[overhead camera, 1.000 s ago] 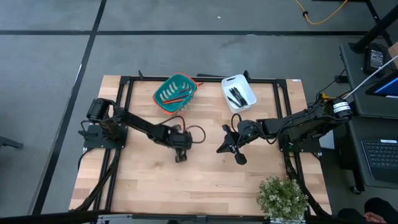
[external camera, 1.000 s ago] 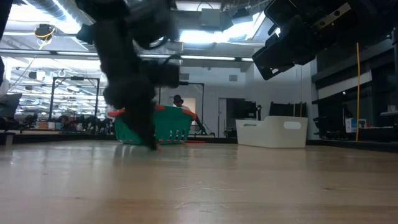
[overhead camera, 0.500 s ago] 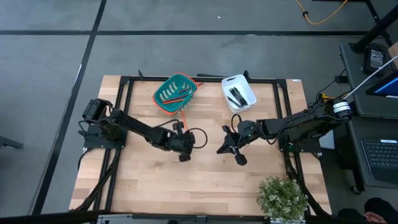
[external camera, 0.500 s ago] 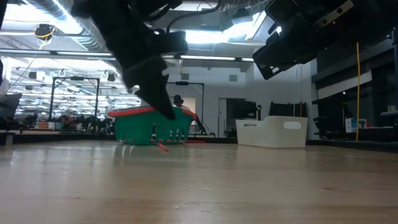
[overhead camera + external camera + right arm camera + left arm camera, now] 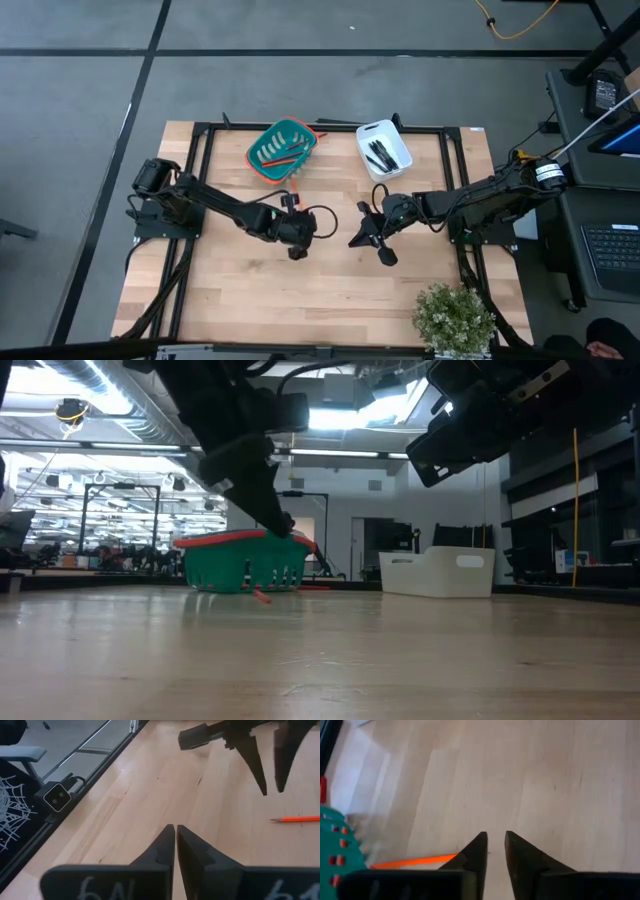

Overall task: Sort pens & pencils
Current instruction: Put the orange pencil into the blue bin

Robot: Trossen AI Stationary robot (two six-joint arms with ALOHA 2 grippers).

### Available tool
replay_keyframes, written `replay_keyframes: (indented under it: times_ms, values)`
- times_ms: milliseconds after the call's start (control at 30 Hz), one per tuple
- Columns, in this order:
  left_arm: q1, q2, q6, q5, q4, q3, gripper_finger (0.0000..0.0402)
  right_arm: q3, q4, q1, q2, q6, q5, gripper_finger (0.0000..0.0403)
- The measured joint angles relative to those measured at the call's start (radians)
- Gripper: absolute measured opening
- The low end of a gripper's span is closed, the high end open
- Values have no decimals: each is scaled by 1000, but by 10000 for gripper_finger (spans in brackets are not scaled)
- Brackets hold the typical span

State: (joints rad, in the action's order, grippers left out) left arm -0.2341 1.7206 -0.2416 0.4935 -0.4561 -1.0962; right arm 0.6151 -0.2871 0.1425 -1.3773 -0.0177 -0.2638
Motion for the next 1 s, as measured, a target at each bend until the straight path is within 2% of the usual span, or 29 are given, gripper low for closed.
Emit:
replay_keyframes:
  times_ms: [167, 300, 567, 1000]
  values:
    - [37, 0, 103, -26, -28, 0, 95, 0, 0, 0, 0, 0, 0, 21]
    - [70, 0, 197, -26, -55, 0, 108, 0, 0, 0, 0, 0, 0, 21]
    - [111, 0, 568, -39, -171, 0, 110, 0, 3, -3, 0, 27, 1, 21]
    - [246, 0, 947, -197, -189, 0, 110, 0, 1, -3, 0, 27, 2, 21]
